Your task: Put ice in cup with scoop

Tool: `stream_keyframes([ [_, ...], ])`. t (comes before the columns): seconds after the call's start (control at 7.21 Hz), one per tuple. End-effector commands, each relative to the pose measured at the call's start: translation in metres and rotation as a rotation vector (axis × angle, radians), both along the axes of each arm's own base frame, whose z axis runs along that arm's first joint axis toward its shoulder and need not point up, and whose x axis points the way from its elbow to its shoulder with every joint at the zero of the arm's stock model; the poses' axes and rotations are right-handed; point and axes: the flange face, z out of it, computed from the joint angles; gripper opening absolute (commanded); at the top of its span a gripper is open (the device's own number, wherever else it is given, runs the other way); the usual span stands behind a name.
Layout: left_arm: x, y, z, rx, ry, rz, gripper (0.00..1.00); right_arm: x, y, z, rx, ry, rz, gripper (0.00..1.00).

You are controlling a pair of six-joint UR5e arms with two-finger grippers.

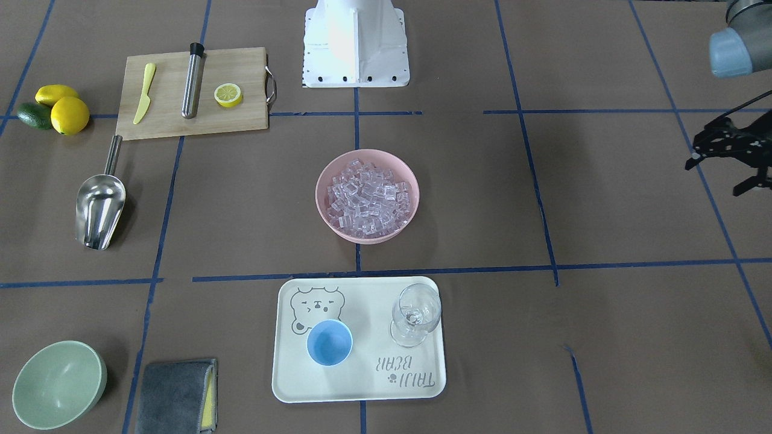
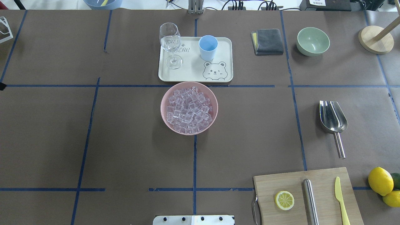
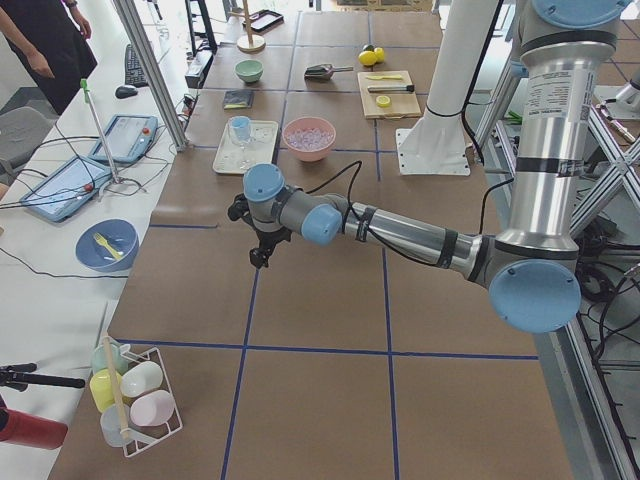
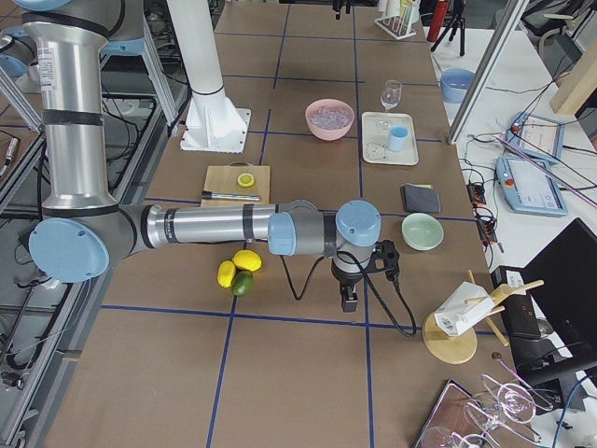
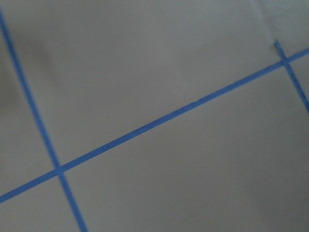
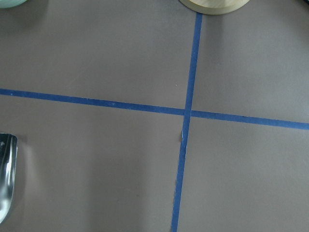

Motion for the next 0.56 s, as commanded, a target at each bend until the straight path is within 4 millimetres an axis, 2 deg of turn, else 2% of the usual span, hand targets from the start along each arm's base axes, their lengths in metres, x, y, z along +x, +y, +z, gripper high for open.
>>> stream_keyframes([
  [0.0, 0.079, -0.007, -0.080, 0.148, 0.060, 0.133, 1.00, -0.003, -0.003, -0.004, 0.008, -0.004, -0.005, 1.00],
  [0.14, 0.109, -0.011, -0.106, 0.215, 0.087, 0.185, 1.00, -0.008, -0.005, -0.006, 0.020, -0.006, -0.012, 1.00],
  [0.28, 0.159, -0.006, -0.109, 0.273, 0.120, 0.264, 1.00, -0.020, -0.008, -0.011, 0.017, -0.009, -0.011, 1.00],
  [0.42, 0.189, 0.000, -0.101, 0.397, 0.155, 0.295, 1.00, -0.046, -0.015, -0.025, 0.003, -0.017, 0.006, 1.00],
])
